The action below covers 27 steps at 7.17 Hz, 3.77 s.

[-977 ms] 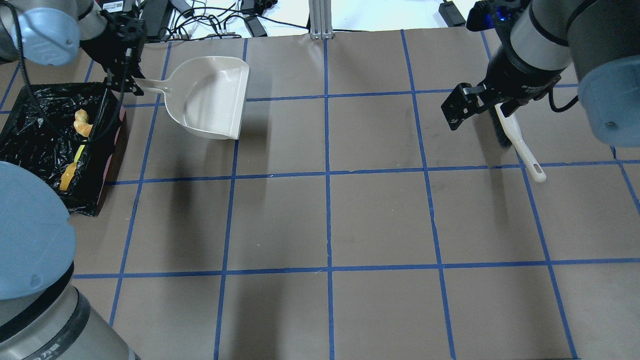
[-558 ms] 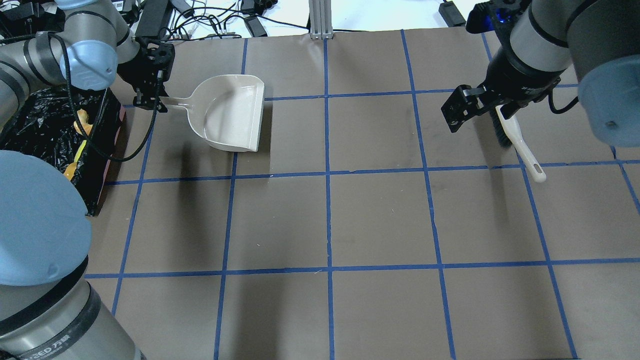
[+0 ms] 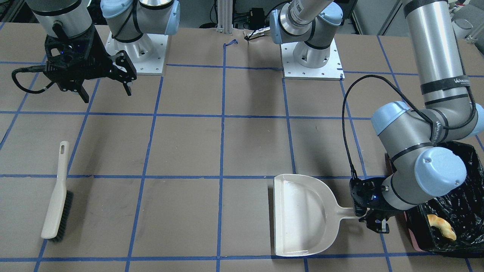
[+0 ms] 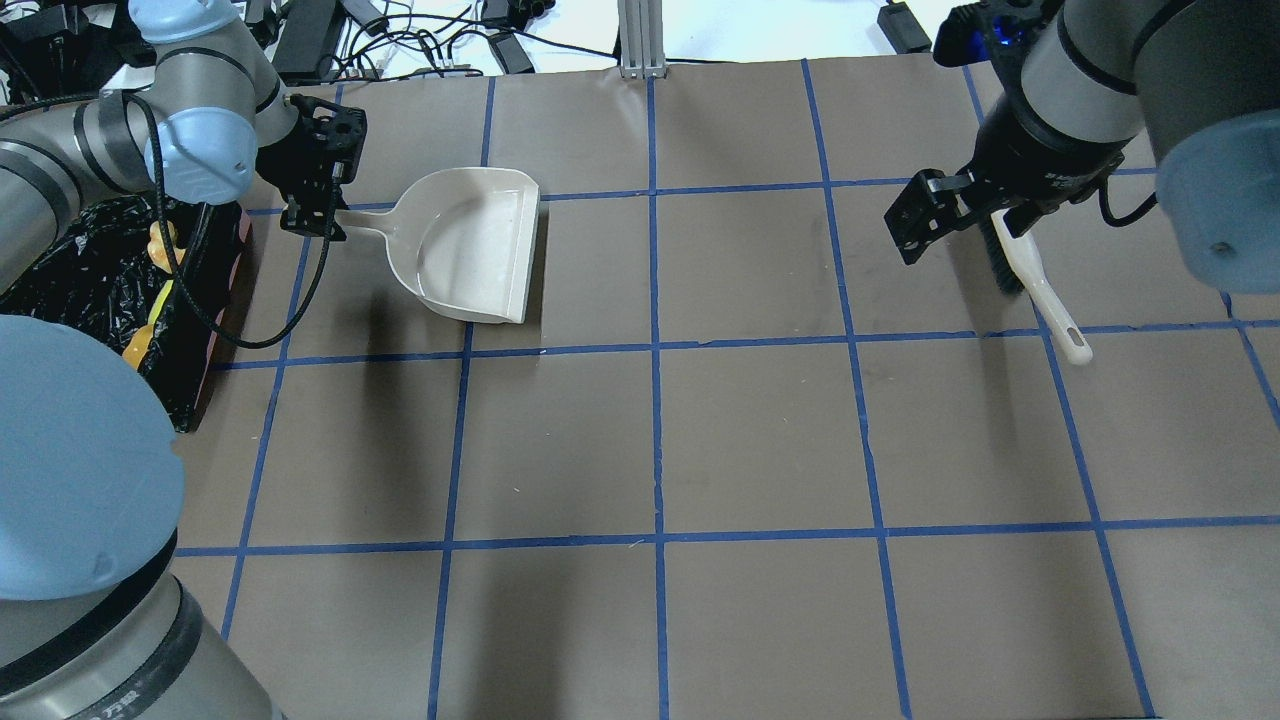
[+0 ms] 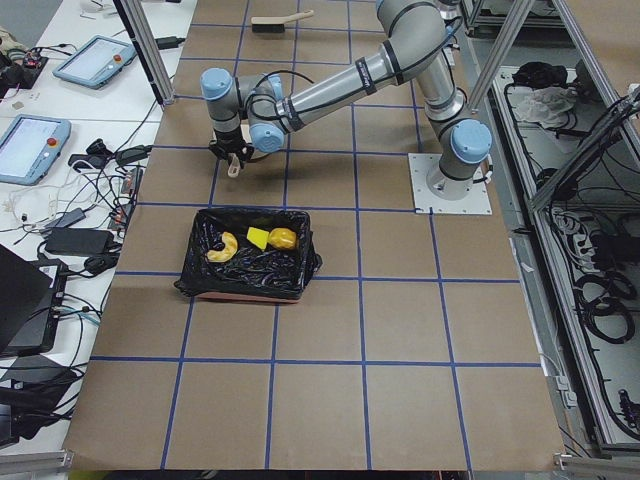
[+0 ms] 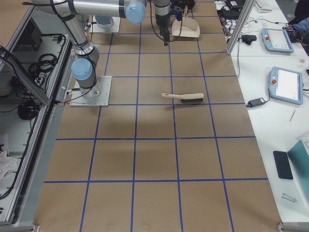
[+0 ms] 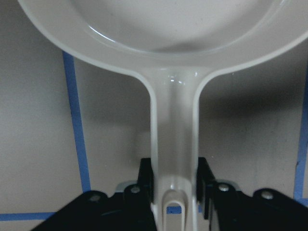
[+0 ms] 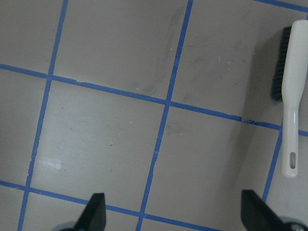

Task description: Sweep and dump trash into bin

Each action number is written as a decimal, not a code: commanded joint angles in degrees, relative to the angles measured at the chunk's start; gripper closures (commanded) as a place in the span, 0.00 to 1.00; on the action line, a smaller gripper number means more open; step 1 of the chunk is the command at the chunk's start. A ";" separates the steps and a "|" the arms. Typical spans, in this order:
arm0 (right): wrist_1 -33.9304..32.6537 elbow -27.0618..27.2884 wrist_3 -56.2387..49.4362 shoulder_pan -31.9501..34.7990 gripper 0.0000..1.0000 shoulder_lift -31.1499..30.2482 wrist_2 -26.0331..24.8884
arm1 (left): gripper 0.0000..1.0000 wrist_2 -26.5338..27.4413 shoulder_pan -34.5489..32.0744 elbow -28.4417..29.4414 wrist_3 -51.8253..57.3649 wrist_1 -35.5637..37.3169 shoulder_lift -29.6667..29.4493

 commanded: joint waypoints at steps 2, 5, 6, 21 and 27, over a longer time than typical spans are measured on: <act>0.05 0.00 0.00 0.00 0.00 -0.01 -0.02 | 1.00 0.77 -0.03 -0.98 1.03 1.32 -0.37; -0.04 0.00 -0.09 0.00 0.00 -0.01 -0.11 | 0.22 0.60 -0.12 -0.90 0.94 1.23 0.41; 0.14 0.00 0.00 0.00 0.00 -0.01 -0.02 | 0.16 0.51 -0.03 -0.72 0.07 0.88 2.07; -0.21 0.00 -0.26 0.00 0.00 0.08 -0.11 | 0.00 -5.03 -8.29 0.42 -102.05 -28.45 29.15; -0.04 0.00 -0.44 0.00 0.00 -0.01 -0.29 | 0.00 -4.41 -8.38 -5.64 -102.07 -29.62 34.87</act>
